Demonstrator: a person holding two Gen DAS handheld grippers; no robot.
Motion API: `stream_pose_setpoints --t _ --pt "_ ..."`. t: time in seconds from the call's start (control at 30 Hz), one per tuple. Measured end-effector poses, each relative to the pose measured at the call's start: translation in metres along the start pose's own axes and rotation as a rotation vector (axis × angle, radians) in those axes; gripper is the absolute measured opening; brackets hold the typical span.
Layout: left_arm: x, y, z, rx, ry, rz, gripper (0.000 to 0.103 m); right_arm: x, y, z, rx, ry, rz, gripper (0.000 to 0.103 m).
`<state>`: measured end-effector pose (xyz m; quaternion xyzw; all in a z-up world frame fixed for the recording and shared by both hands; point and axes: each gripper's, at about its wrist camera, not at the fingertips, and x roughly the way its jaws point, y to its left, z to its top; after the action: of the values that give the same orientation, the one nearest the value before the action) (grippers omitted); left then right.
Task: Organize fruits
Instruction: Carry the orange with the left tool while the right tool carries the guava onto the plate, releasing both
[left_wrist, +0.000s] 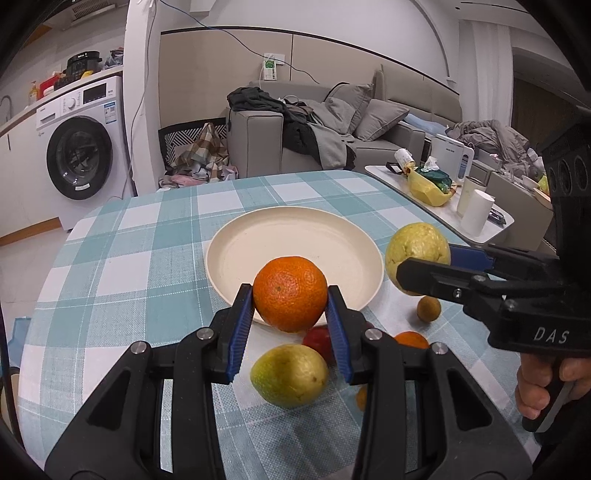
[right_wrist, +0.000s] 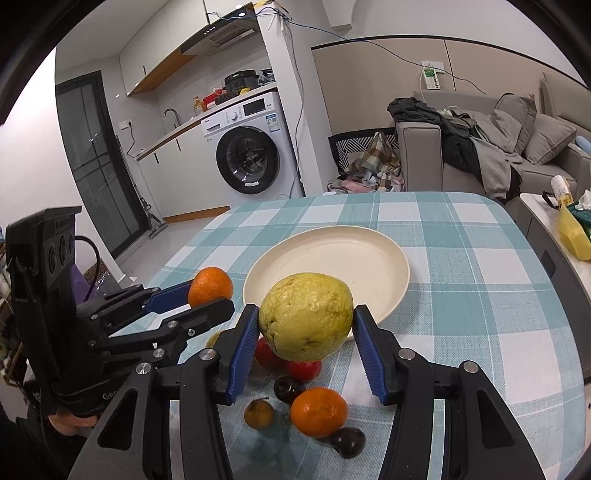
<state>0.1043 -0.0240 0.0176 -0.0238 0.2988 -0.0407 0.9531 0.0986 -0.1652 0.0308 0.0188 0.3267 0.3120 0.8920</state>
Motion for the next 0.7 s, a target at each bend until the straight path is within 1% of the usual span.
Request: stream_pose_setpoints --t 0.33,0.7 --pt "0.027 0.006 0.004 -0.005 0.027 0.014 0.036 0.022 -0.011 0.008 0.041 0.031 -0.014 0.053" --pt "0.052 0.013 0.001 -0.017 0.067 0.020 0.036 0.049 -0.019 0.007 0.054 0.076 -0.042 0.053"
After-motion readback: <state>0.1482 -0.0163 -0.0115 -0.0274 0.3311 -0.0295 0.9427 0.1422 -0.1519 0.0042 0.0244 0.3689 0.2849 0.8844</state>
